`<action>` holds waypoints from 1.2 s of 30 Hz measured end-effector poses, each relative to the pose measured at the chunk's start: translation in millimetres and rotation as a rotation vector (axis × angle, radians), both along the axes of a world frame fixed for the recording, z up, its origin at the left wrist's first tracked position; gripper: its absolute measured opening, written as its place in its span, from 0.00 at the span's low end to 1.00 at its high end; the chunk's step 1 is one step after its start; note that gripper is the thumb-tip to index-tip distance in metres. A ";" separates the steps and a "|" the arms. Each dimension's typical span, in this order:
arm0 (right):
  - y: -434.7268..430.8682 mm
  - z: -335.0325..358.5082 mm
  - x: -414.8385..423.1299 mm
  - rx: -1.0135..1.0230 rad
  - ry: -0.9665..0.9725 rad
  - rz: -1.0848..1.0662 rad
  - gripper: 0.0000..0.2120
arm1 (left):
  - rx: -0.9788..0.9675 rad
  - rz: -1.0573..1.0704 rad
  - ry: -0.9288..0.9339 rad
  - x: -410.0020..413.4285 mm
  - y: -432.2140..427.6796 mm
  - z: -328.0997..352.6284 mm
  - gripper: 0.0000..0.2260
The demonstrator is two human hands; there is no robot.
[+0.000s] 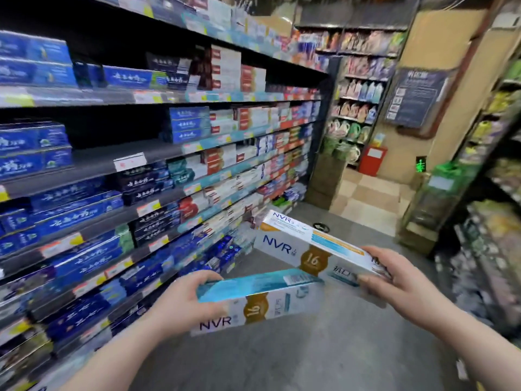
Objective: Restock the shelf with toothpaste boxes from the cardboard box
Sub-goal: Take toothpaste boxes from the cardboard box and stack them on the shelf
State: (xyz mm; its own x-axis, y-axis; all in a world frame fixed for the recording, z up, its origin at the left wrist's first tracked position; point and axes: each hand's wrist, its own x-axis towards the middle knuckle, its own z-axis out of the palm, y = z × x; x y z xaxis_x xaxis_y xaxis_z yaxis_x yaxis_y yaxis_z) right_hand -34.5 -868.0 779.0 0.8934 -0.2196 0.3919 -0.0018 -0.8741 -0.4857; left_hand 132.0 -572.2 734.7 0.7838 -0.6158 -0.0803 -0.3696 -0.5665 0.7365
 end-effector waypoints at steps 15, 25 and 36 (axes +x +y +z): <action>-243.1 23.2 135.3 0.090 0.086 -0.127 0.21 | -0.128 -0.100 0.212 163.0 -250.3 21.1 0.14; -404.9 42.7 241.6 0.151 0.024 -0.207 0.10 | -0.098 -0.216 0.253 301.6 -442.2 49.2 0.22; -638.7 54.7 348.4 0.130 0.070 -0.164 0.32 | -0.148 -0.100 0.320 388.0 -660.6 50.7 0.18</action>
State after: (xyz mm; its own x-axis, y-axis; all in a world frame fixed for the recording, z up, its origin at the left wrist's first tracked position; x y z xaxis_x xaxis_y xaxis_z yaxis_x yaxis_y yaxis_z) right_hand 313.9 -1506.8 833.7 0.8655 -0.4090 0.2892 -0.1766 -0.7894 -0.5880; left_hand 520.0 -1232.7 785.4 0.6689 -0.7113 -0.2159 -0.1558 -0.4182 0.8949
